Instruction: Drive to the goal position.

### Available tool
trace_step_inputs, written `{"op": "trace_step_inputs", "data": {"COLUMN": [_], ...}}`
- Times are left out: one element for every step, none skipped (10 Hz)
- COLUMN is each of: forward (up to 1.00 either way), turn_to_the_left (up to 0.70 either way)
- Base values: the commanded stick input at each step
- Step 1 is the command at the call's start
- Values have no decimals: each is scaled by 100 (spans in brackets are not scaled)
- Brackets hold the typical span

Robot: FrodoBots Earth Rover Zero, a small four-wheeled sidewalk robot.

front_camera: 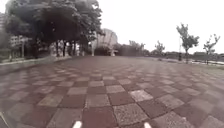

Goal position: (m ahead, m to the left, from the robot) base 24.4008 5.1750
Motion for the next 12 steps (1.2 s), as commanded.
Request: {"op": "trace_step_inputs", "data": {"forward": [50, 50, 50, 50, 50, 50, 50, 50, 50, 50, 50, 50], "turn_to_the_left": [0, 0, 0, 0, 0, 0, 0, 0, 0, 0, 0, 0]}}
